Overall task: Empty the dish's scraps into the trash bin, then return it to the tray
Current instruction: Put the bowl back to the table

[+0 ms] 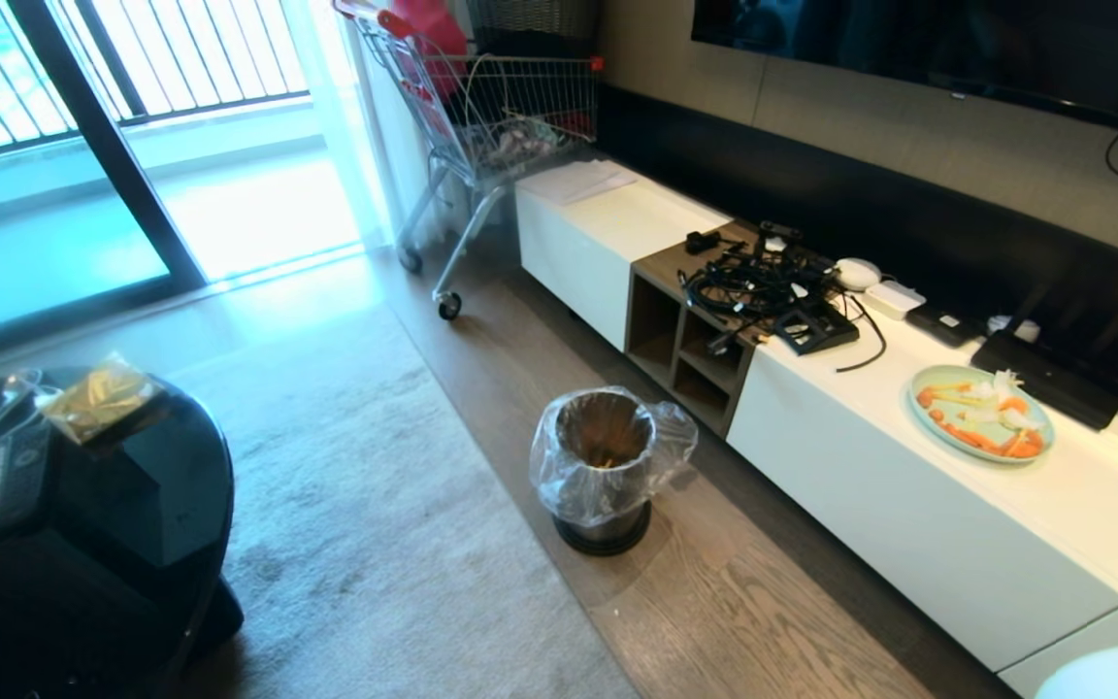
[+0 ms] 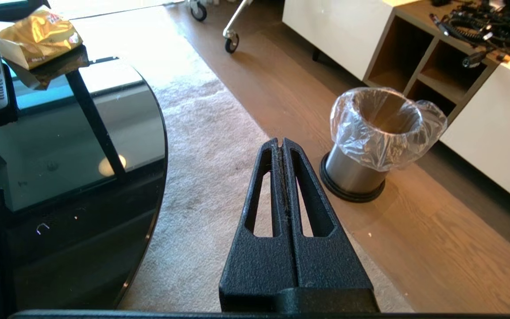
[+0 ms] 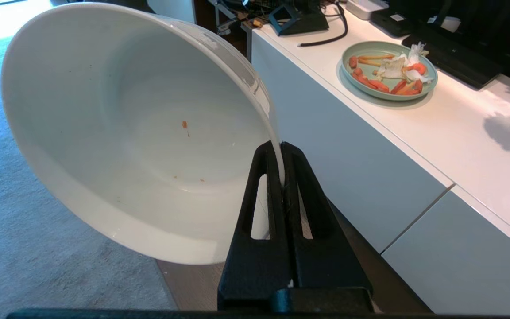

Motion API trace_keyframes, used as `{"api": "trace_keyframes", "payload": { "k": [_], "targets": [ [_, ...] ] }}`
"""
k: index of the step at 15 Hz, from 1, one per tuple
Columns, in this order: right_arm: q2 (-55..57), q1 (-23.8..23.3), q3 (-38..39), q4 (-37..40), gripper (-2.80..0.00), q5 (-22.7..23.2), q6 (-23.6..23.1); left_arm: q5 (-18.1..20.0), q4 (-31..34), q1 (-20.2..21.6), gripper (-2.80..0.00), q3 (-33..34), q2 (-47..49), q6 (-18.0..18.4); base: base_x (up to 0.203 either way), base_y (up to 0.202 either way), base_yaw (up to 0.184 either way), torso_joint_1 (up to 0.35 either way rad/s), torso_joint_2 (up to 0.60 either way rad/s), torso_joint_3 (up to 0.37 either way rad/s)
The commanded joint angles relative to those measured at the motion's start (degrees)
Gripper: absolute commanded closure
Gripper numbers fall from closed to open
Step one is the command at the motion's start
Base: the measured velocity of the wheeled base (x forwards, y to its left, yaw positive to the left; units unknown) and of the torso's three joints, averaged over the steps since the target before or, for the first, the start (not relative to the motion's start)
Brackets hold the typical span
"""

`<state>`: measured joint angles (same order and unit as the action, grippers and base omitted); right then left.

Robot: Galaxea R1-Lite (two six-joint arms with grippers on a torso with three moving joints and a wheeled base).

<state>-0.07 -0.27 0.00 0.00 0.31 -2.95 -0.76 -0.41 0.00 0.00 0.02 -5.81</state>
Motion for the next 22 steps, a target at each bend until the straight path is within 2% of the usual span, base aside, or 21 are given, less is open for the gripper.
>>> {"api": "trace_keyframes", "payload": {
  "k": [1,4,16,22],
  "targets": [
    [0.07,0.0,0.0,0.0,0.0,0.04,-0.03,-0.03,-0.02,0.0,0.0,0.0,-0.02,-0.07,0.0,0.0,0.0,0.003,0.0,0.21],
    [0.07,0.0,0.0,0.0,0.0,0.04,0.05,-0.03,-0.02,0.0,0.0,0.0,-0.02,-0.07,0.0,0.0,0.0,0.003,0.0,0.186],
    [0.07,0.0,0.0,0.0,0.0,0.04,0.14,-0.03,-0.02,0.0,0.0,0.0,-0.02,-0.07,0.0,0.0,0.0,0.001,0.0,0.02],
    [0.07,0.0,0.0,0.0,0.0,0.04,0.14,-0.03,-0.02,0.0,0.0,0.0,-0.02,-0.07,-0.002,-0.008,0.148,0.002,0.0,0.005]
  ]
}}
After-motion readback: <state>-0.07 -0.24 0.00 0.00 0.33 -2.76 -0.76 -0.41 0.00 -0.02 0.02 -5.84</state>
